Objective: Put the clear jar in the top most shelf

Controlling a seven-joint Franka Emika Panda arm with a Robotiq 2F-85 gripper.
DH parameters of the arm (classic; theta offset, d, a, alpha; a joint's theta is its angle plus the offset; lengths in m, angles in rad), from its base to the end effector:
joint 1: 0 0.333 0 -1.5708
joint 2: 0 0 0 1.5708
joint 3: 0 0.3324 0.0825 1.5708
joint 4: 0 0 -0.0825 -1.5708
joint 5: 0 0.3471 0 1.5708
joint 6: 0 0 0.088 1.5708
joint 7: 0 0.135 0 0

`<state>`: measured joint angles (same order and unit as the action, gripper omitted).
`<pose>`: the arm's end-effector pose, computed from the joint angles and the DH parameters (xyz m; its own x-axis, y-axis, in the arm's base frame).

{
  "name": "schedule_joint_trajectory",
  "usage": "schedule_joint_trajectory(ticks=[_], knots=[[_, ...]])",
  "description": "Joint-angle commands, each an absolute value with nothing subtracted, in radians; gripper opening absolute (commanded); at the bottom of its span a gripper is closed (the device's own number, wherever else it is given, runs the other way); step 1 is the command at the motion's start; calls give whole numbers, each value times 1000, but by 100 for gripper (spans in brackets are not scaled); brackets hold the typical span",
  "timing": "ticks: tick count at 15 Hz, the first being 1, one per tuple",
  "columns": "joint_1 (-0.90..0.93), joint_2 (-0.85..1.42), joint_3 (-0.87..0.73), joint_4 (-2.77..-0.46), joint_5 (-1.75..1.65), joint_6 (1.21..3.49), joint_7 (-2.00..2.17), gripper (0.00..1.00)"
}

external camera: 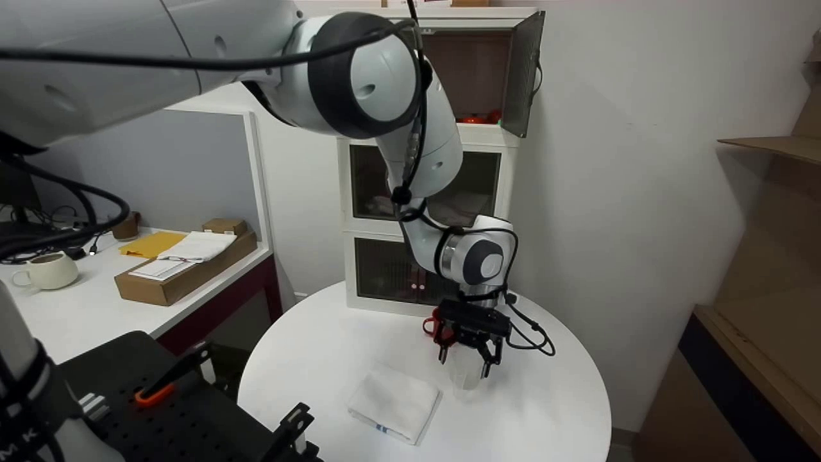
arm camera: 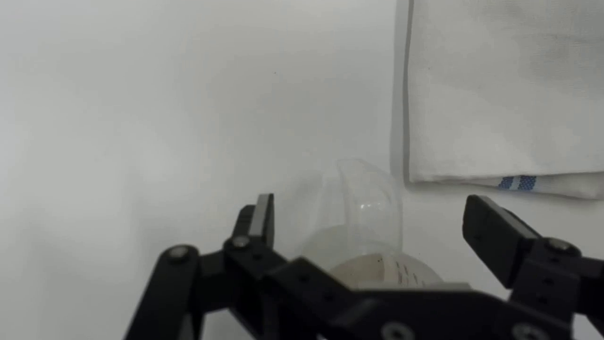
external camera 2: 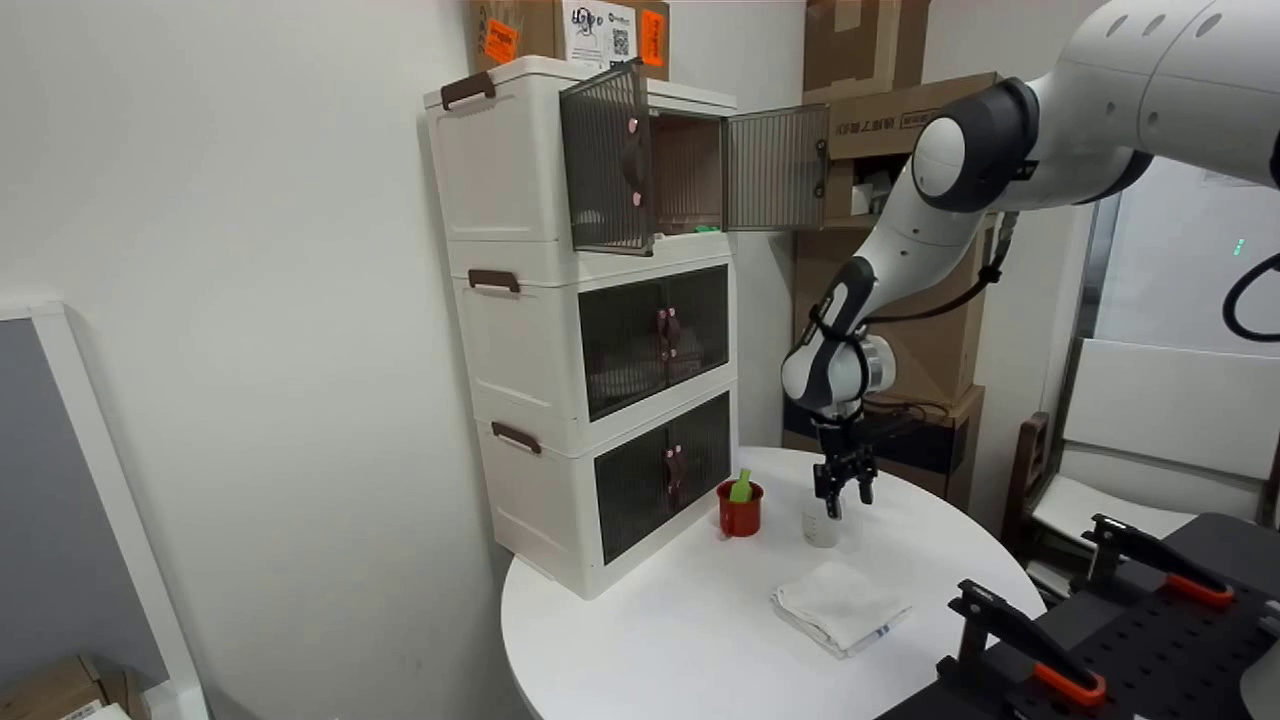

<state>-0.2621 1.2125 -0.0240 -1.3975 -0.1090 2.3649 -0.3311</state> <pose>0.6137 -0.1824 -0.0371 0.9558 0.1405 -0.2582 0.1436 -0.9896 -0.0068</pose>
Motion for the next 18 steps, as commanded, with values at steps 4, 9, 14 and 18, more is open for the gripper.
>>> schedule_joint_trajectory(ticks=[4, 9, 14, 18], knots=[[-246, 1253, -29, -1366, -97, 2378, -303, 73], [-245, 1247, -30, -1376, -98, 2384, -297, 46], [-245, 1244, -31, -1382, -99, 2395, -296, 8], [-250, 1223, -24, -1402, -95, 2382, -305, 7]])
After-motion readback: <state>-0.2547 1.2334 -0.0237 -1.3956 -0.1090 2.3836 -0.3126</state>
